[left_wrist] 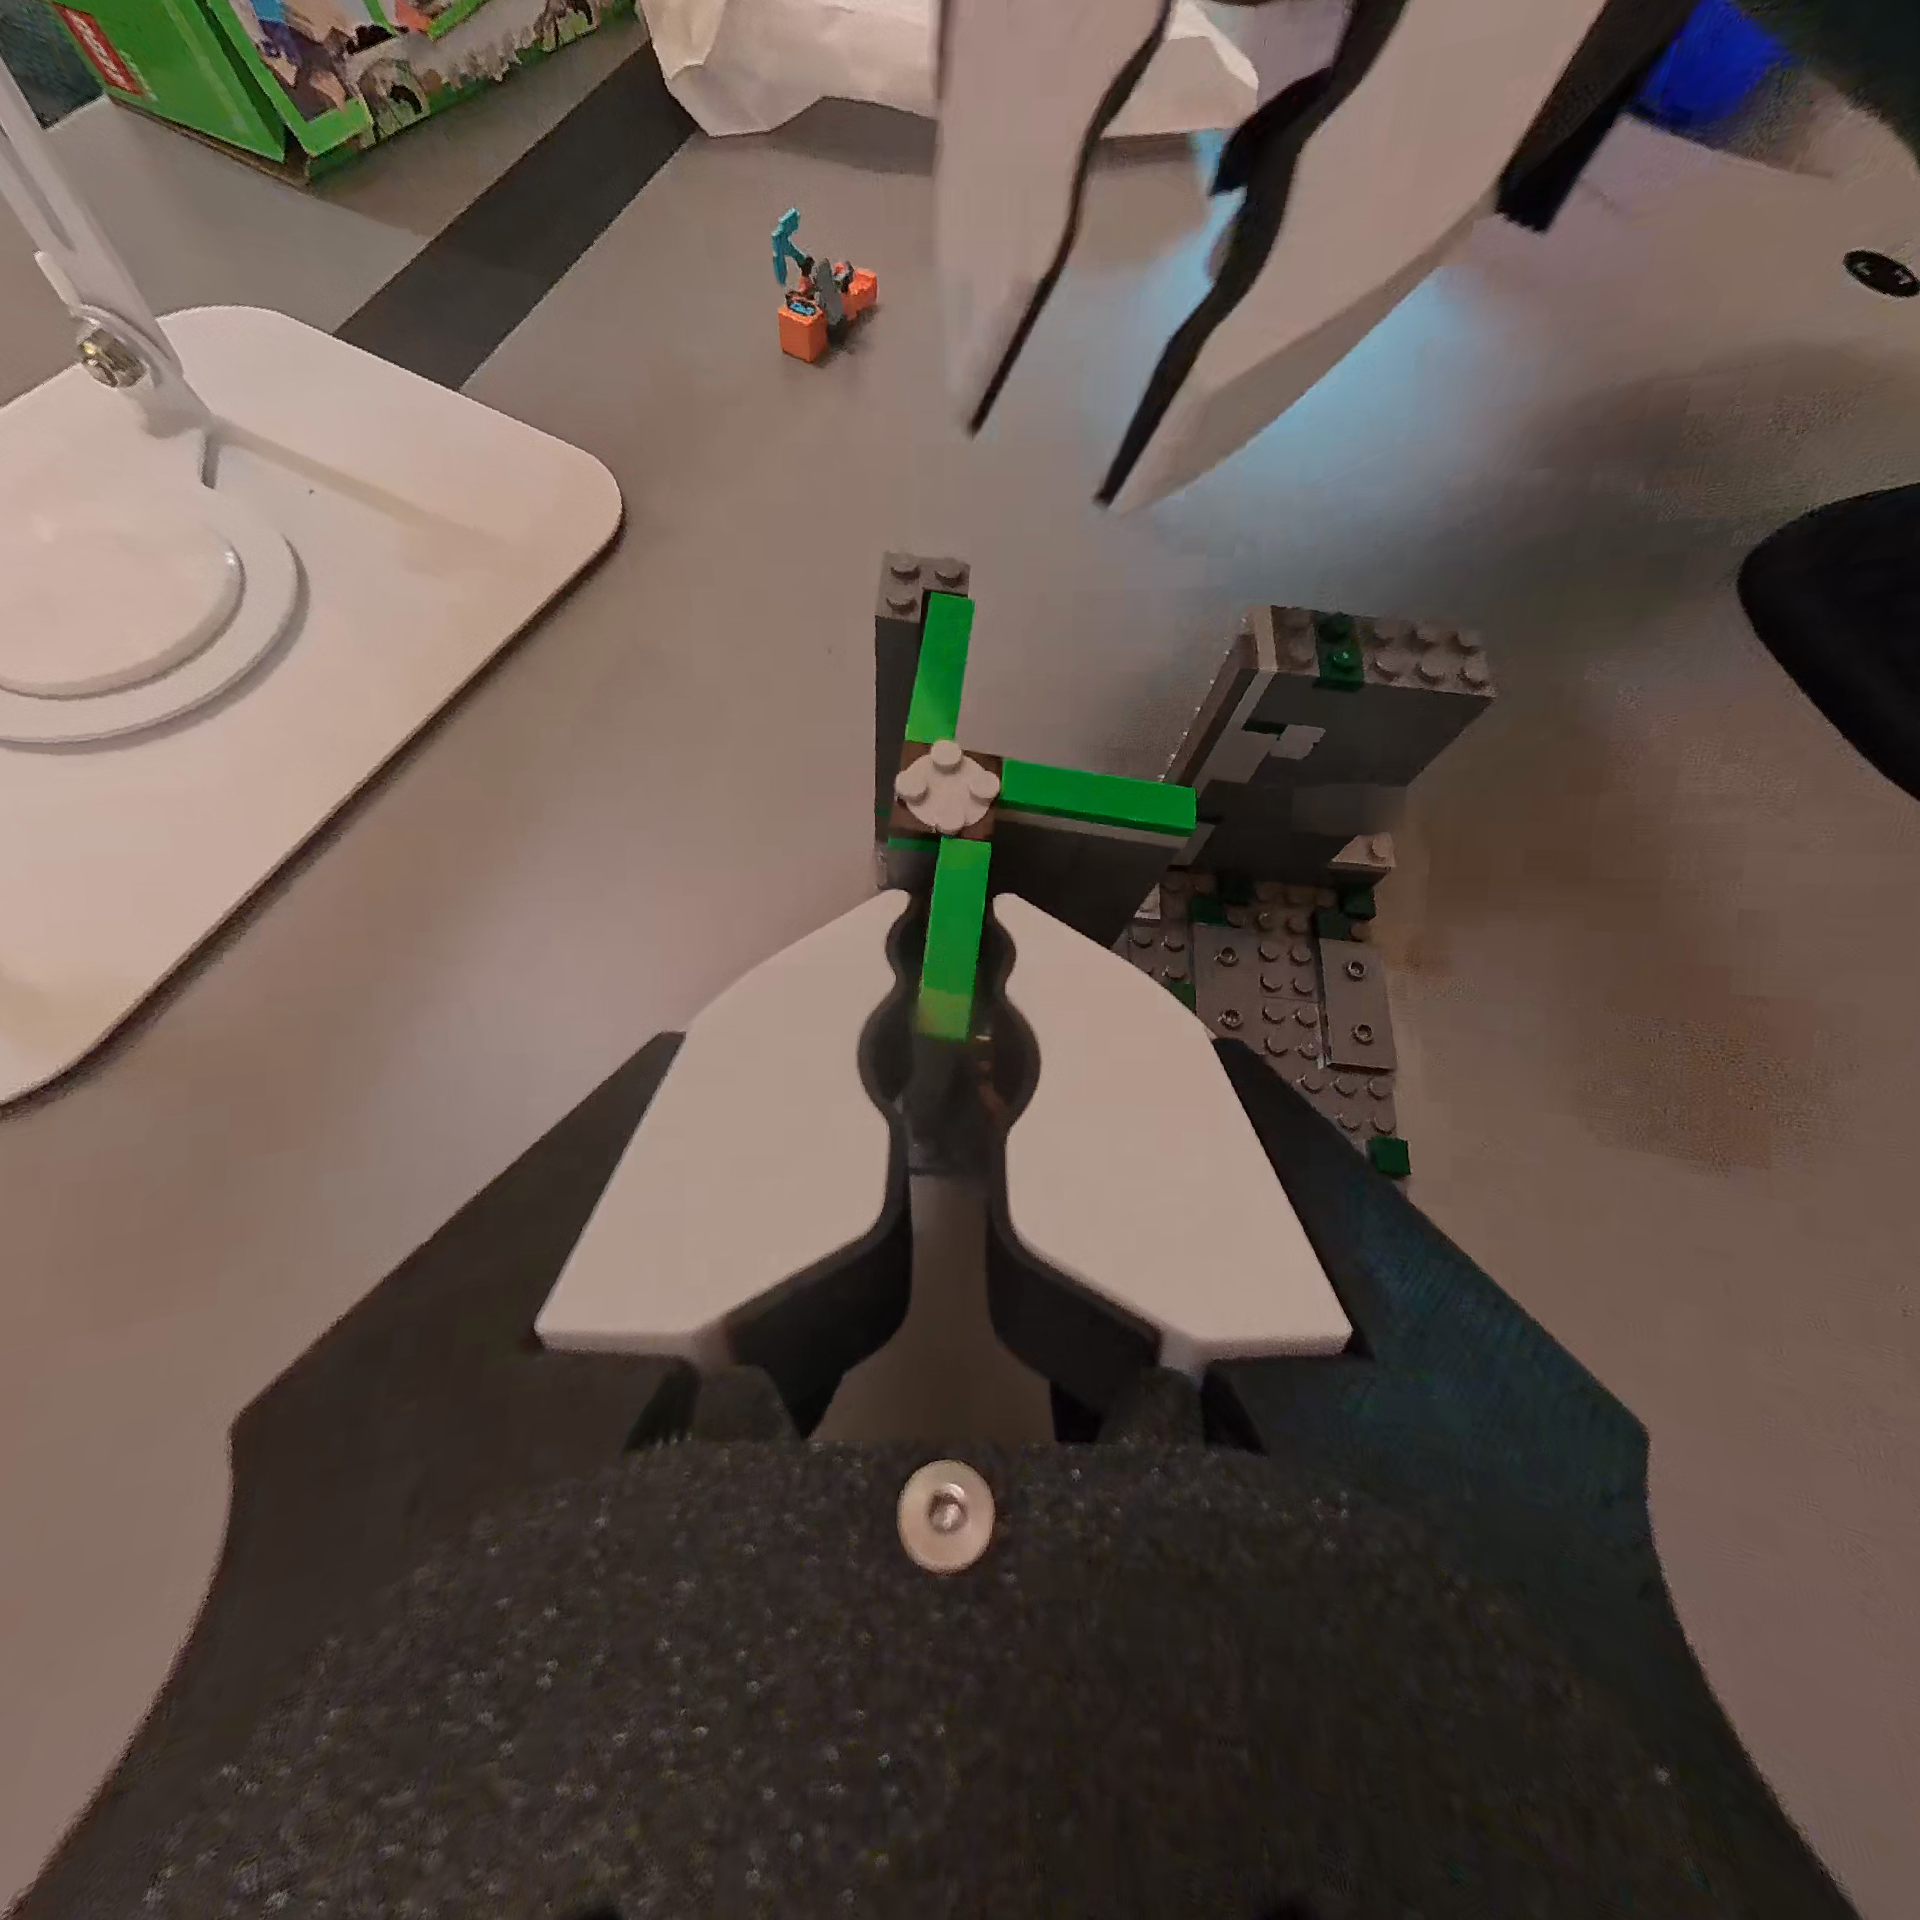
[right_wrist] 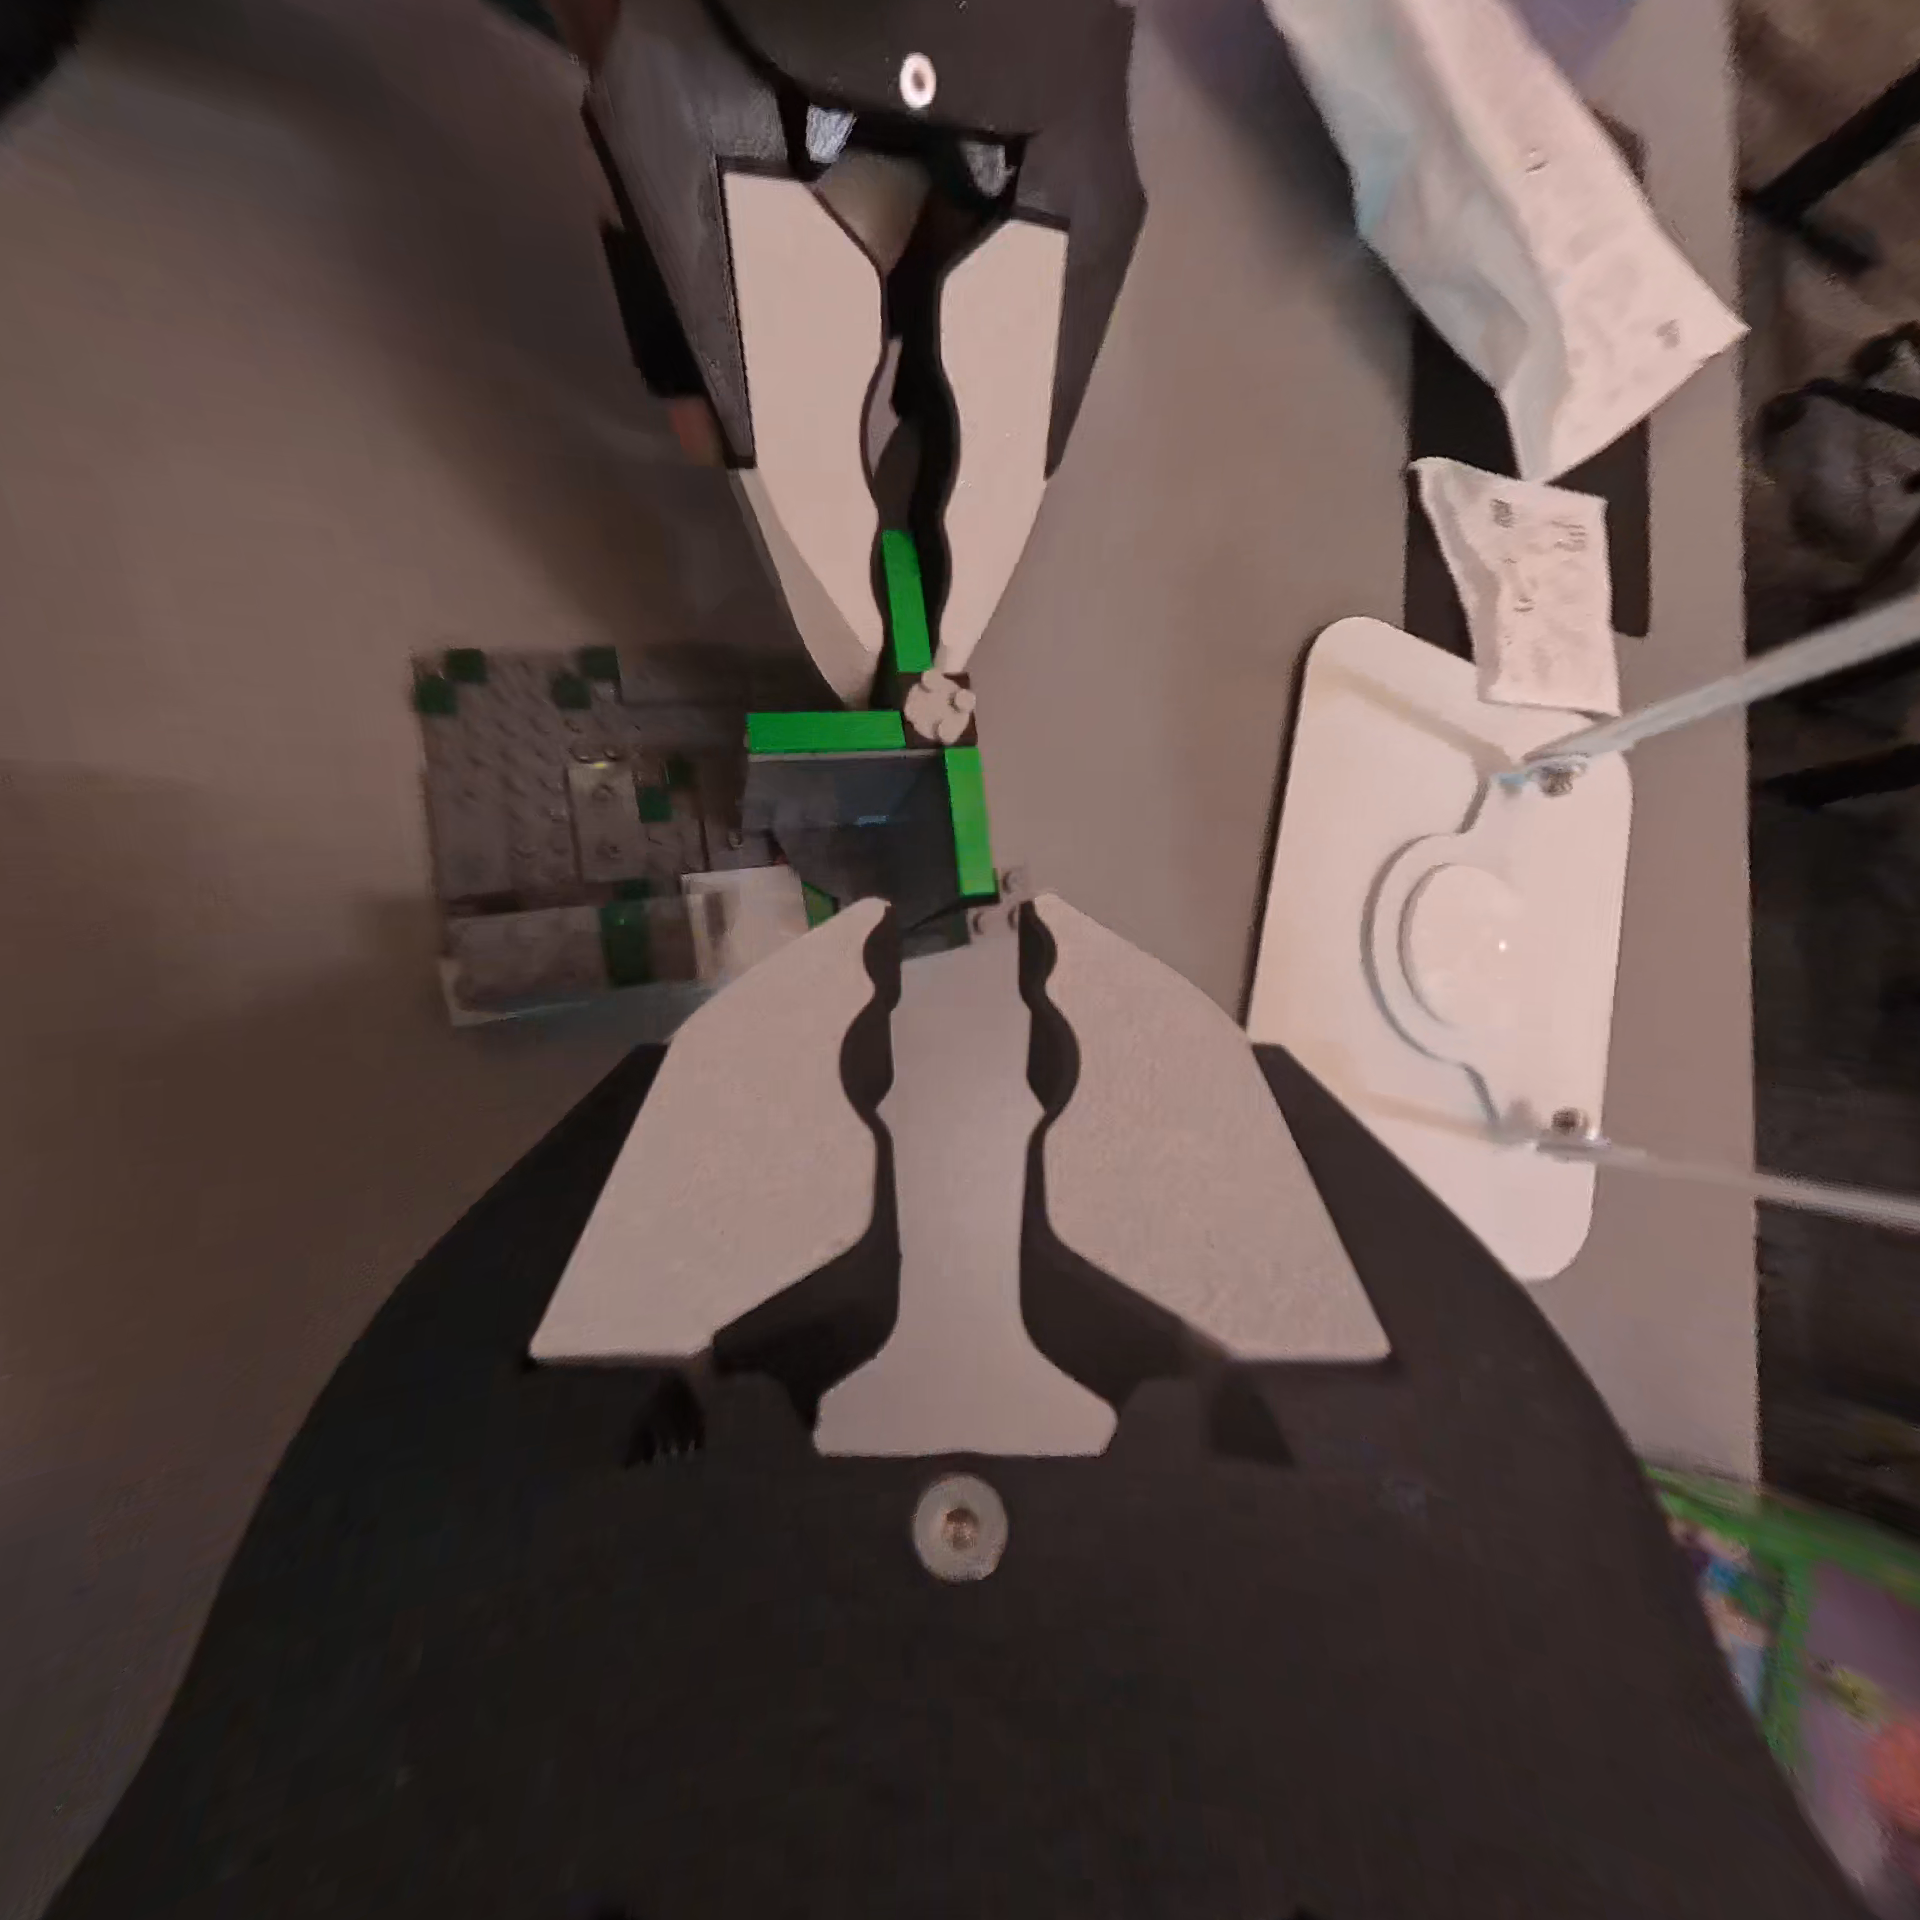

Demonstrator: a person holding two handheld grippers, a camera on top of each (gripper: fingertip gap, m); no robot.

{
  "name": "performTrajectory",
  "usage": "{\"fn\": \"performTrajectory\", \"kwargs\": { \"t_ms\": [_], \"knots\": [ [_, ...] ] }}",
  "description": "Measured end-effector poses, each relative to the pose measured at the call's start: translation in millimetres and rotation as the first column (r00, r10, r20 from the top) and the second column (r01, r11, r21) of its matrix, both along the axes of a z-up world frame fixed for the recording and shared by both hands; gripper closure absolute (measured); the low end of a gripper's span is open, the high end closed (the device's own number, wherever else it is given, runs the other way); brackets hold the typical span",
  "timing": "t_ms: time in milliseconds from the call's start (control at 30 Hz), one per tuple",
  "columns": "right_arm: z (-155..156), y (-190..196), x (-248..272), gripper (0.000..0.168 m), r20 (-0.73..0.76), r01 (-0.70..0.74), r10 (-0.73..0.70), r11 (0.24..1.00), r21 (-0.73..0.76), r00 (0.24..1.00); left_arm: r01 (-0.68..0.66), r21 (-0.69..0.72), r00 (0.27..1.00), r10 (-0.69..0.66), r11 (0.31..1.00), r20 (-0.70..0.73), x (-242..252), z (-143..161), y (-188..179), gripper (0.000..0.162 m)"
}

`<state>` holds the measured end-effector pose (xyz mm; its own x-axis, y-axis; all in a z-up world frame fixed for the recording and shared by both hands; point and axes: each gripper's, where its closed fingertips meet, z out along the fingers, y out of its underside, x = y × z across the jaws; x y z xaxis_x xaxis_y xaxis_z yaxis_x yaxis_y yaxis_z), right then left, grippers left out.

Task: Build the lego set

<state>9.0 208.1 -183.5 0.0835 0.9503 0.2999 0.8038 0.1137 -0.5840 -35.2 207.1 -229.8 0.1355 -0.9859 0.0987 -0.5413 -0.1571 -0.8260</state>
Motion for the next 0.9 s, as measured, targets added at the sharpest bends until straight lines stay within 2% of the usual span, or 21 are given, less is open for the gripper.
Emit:
{"fn": "performTrajectory", "kwargs": {
  "t_ms": [133, 233, 400, 600, 800, 900],
  "knots": [
    [-10, 7, -12, 0.155, 0.153, -0.108, 0.109, 0.994, -0.013, 0.982, 0.024, 0.008, 1.0, -0.024, 1.0, -0.016, 2, 0, 0, 0.153],
    [-21, 15, -10, 0.156, 0.267, -0.131, 0.132, 0.991, -0.022, 0.955, 0.033, -0.001, 0.999, -0.033, 0.999, -0.022, 3, 0, 2, 0.153],
    [-24, 15, -6, 0.167, 0.329, -0.144, 0.165, 0.986, -0.089, 0.93, 0.048, -0.025, 0.998, -0.048, 0.999, -0.027, 6, -1, 4, 0.154],
    [-25, 17, -3, 0.167, 0.364, -0.124, 0.174, 0.98, -0.157, 0.915, 0.072, -0.025, 0.997, -0.072, 0.997, -0.028, 8, 0, 8, 0.154],
    [-21, 21, -6, 0.154, 0.388, -0.139, 0.187, 0.979, -0.149, 0.903, 0.087, -0.02, 0.995, -0.088, 0.996, -0.037, 11, 0, 10, 0.154],
    [-28, 23, -4, 0.154, 0.427, -0.139, 0.195, 0.977, -0.16, 0.883, 0.091, -0.022, 0.995, -0.092, 0.996, -0.034, 11, -1, 11, 0.154]
  ]
}}
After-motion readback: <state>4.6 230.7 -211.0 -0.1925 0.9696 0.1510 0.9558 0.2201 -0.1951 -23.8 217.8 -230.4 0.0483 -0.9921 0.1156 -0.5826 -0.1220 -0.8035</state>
